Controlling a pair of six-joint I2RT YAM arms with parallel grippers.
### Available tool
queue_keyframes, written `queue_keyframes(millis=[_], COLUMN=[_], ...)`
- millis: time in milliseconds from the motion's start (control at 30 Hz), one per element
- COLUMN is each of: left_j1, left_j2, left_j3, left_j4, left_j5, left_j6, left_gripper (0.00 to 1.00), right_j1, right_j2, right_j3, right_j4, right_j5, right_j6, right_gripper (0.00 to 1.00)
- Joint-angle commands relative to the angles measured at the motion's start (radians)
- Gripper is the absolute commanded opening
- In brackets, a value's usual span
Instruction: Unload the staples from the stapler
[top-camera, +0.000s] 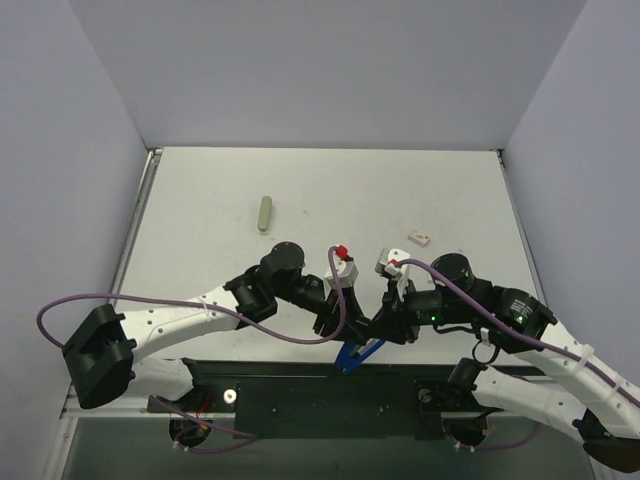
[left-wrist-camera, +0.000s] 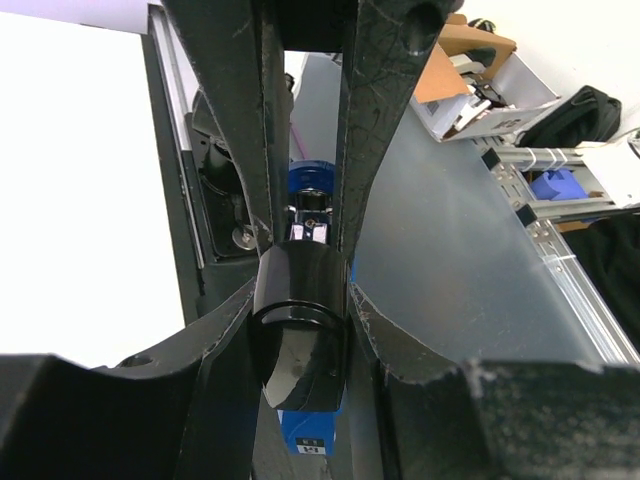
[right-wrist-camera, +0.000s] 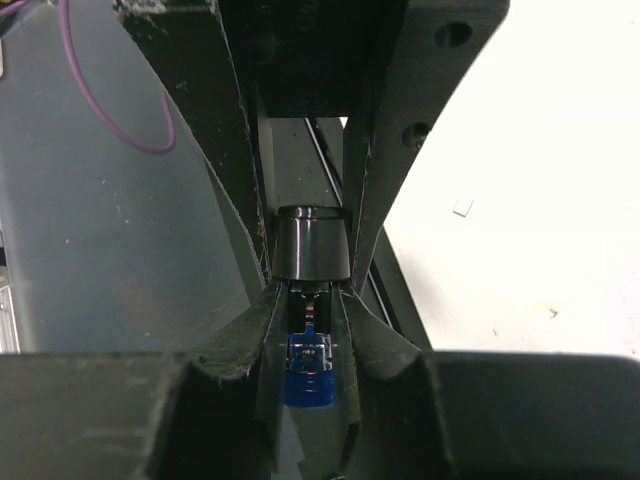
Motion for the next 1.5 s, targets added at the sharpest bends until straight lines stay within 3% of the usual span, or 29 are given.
queue_keyframes(millis=[0, 400, 600, 733, 967, 1100, 1233, 1367, 1467], left_j1=[0.008, 0.013, 0.011, 0.011, 0.01, 0.002, -0.002, -0.01, -0.015], left_j2=[-0.096, -0.133, -0.125, -0.122, -0.097, -0.073, -0.057, -0.048, -0.036], left_j3=[0.017, -0.008, -0.005, 0.0, 0.021, 0.04, 0.058, 0.074, 0.09], left_j4=[0.117, 0.16, 0.145, 0.125, 0.08, 0.062, 0.037, 0.013, -0.007], left_j5=[-0.119, -0.203, -0.258, -0.281, -0.342, -0.374, -0.407, -0.448, -0.476], left_j6=[0.007, -0.019, -0.006, 0.006, 0.024, 0.034, 0.044, 0.064, 0.072], left_gripper=[0.0, 0.0, 0.0, 0.0, 0.0, 0.0, 0.0, 0.0, 0.0], right_j1=[0.018, 0.018, 0.019, 0.018, 0.018, 0.018, 0.016, 0.018, 0.018], right_j2=[-0.06, -0.149, -0.143, -0.149, -0.13, -0.106, -0.063, -0.032, 0.001], right_j3=[-0.052, -0.099, -0.056, -0.024, 0.04, 0.045, 0.049, 0.043, 0.034], right_j4=[-0.04, -0.045, -0.045, -0.047, -0.044, -0.001, 0.05, 0.108, 0.145], right_j5=[0.011, 0.081, 0.166, 0.245, 0.409, 0.477, 0.511, 0.528, 0.538], right_j6=[0.015, 0.077, 0.069, 0.069, 0.075, 0.091, 0.107, 0.126, 0.143], right_gripper=[0.0, 0.0, 0.31, 0.39, 0.42, 0.39, 0.26, 0.06, 0.0])
